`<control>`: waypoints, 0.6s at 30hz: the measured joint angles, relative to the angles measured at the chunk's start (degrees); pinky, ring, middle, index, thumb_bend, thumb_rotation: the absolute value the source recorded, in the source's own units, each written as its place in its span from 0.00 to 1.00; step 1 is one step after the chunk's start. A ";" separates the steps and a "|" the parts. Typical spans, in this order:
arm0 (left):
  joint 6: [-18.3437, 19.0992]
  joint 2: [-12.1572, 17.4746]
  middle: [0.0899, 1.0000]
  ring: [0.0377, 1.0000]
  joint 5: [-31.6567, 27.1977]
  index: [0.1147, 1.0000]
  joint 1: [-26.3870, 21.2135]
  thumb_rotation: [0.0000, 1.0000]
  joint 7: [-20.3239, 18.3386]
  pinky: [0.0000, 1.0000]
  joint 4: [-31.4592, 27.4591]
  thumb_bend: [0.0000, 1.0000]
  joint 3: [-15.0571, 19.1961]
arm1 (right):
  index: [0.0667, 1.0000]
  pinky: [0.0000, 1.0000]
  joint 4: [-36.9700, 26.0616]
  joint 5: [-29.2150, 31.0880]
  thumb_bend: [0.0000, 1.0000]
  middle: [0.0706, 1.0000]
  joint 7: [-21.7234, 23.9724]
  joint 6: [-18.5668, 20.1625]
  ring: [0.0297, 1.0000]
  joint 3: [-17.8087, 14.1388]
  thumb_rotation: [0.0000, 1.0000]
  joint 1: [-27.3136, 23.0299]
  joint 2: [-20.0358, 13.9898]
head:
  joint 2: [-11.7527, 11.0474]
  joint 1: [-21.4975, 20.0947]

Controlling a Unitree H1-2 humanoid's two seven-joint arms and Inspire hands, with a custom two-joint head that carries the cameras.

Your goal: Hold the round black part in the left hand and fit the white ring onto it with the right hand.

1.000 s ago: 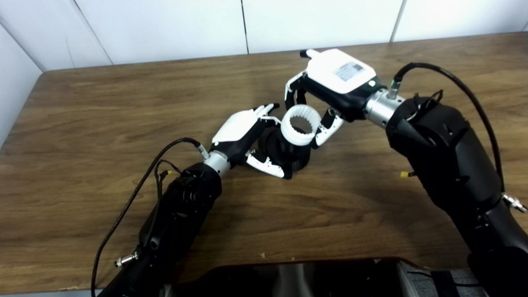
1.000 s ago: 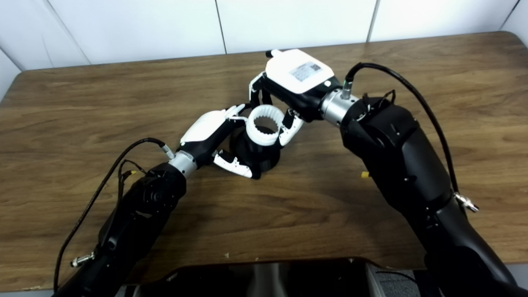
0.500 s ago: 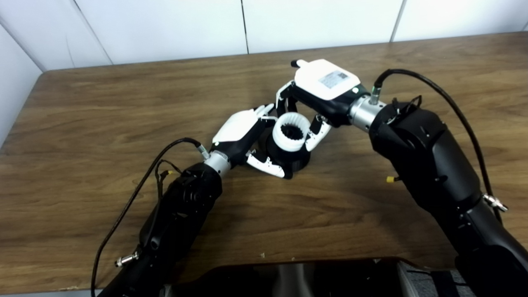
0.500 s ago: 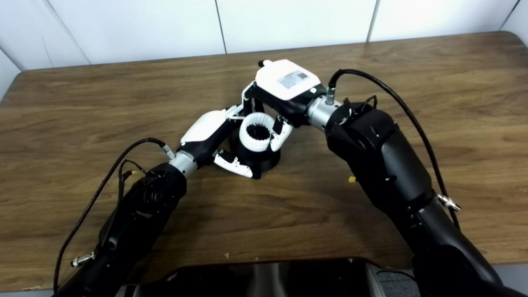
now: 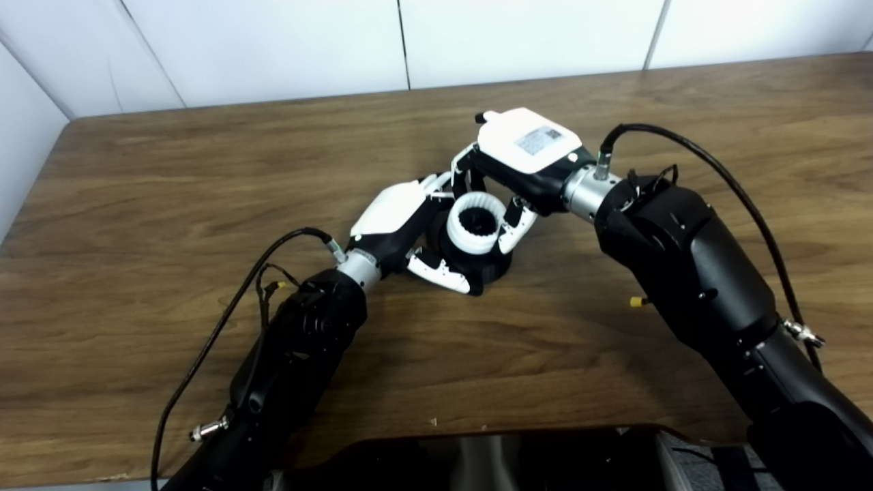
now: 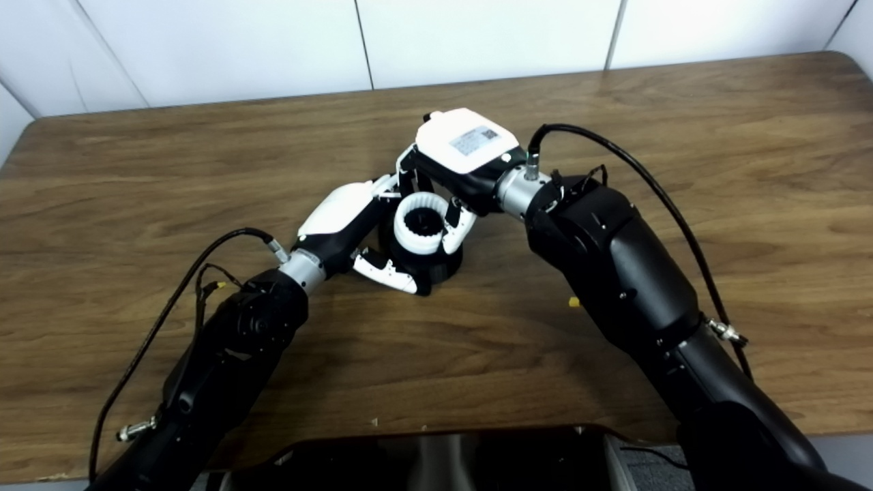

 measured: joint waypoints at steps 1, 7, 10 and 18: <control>0.04 0.01 1.00 1.00 0.01 0.59 0.00 0.37 -0.01 1.00 -0.02 1.00 0.01 | 0.46 0.96 0.07 0.02 0.52 0.47 -0.02 -0.06 0.64 0.04 0.16 -0.06 0.00 | 0.00 0.00; 0.29 0.11 1.00 1.00 0.26 0.61 0.00 0.40 -0.05 1.00 -0.14 1.00 -0.05 | 0.46 0.97 0.68 0.34 0.52 0.47 -0.38 -0.39 0.64 0.13 0.16 -0.36 -0.01 | 0.18 0.09; 0.71 0.20 1.00 1.00 0.48 0.62 -0.01 0.39 -0.14 1.00 -0.31 1.00 -0.21 | 0.46 0.96 1.15 0.43 0.52 0.47 -0.77 -0.52 0.64 0.18 0.16 -0.45 -0.03 | 0.18 0.09; 0.83 0.19 1.00 1.00 0.44 0.59 -0.04 0.39 -0.11 1.00 -0.33 1.00 -0.19 | 0.46 0.97 1.22 0.44 0.52 0.47 -0.99 -0.54 0.64 0.33 0.16 -0.52 -0.08 | 0.26 0.18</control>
